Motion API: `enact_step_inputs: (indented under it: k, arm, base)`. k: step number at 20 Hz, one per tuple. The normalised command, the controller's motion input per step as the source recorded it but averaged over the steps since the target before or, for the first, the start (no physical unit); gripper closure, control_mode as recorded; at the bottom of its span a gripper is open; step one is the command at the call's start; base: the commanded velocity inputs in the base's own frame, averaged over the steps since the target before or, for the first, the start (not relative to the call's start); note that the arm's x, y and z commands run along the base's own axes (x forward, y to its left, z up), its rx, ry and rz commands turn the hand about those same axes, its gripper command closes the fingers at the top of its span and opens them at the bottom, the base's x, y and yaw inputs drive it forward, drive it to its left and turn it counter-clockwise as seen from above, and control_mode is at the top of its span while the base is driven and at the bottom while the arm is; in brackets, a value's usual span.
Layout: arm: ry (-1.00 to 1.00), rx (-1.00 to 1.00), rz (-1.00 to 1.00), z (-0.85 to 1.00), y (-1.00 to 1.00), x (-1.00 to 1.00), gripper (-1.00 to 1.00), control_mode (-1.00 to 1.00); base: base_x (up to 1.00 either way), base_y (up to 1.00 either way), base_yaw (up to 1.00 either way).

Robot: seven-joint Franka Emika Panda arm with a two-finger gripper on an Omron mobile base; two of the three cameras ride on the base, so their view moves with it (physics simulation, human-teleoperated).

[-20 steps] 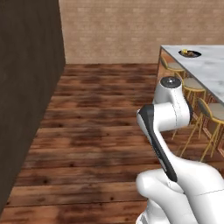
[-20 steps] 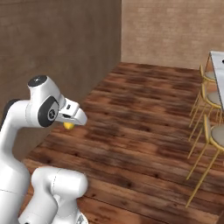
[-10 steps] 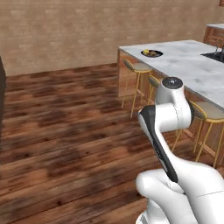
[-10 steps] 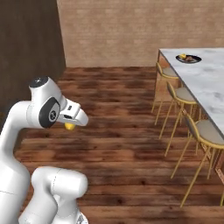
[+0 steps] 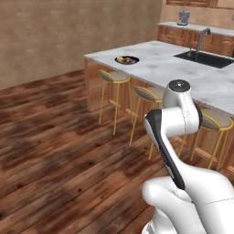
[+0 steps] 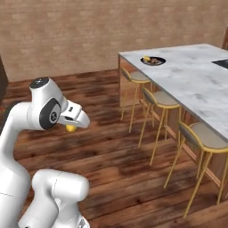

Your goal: Take the cheese, chicken drumstick, and lemon from the fridge and place them on the plate on the dining counter to create an appetizer plate.

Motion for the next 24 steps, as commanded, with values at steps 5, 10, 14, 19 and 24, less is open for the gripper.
enact_step_inputs:
  k: [5,10,14,19,24]
  arm:
    - [0.0,0.0,0.0,0.0,0.0,0.0,1.0,1.0]
    - [0.0,0.0,0.0,0.0,0.0,0.0,1.0,1.0]
    - [0.0,0.0,0.0,0.0,0.0,0.0,1.0,1.0]
    - [0.0,0.0,0.0,0.0,0.0,0.0,1.0,1.0]
    - [0.0,0.0,0.0,0.0,0.0,0.0,1.0,1.0]
  base:
    - [0.88,0.83,-0.54]
    - [0.89,0.91,-0.53]
    - [0.78,1.0,-0.49]
    - [0.67,1.0,-0.45]
    - [0.67,1.0,-0.41]
